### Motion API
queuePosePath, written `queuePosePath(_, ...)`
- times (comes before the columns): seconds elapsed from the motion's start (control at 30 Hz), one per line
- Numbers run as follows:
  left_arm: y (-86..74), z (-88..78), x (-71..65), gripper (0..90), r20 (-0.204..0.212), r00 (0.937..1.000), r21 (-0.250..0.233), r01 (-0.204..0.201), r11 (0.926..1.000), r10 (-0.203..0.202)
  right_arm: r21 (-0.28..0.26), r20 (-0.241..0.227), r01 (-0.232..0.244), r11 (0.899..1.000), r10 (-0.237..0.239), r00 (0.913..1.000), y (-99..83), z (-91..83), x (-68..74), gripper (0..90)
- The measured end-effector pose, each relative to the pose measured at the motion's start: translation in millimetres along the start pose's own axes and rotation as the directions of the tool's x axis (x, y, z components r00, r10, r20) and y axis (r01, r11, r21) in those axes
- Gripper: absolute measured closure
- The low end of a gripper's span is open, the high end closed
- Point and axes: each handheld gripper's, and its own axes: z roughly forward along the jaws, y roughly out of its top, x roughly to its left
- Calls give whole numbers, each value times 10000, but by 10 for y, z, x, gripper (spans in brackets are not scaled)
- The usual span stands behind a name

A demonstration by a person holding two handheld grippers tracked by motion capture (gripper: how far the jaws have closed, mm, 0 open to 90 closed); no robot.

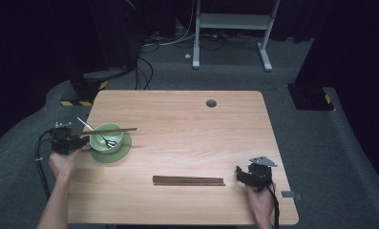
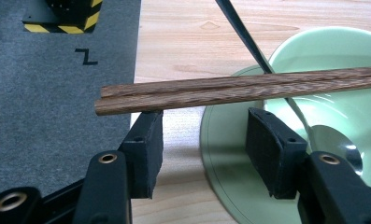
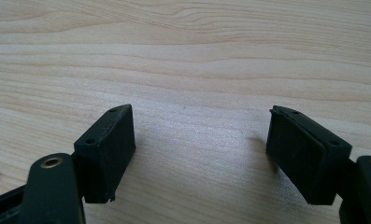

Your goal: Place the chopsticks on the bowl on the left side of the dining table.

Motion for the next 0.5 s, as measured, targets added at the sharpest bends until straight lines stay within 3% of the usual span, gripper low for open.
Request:
queuePosePath(0.17,6,-18,-6,462,52,9999,-97,104,9999,-103,-3,1,-2,10000,2,10000,0,0,0,233)
queuePosePath(0.33,3,-70,-19,461,58,9999,-87,-150,9998,151,0,2,-4,10000,4,10000,0,0,1,233)
queuePosePath(0.5,13,-140,-53,455,244,9996,-299,-101,9995,109,0,0,-2,10000,2,10000,0,0,0,233)
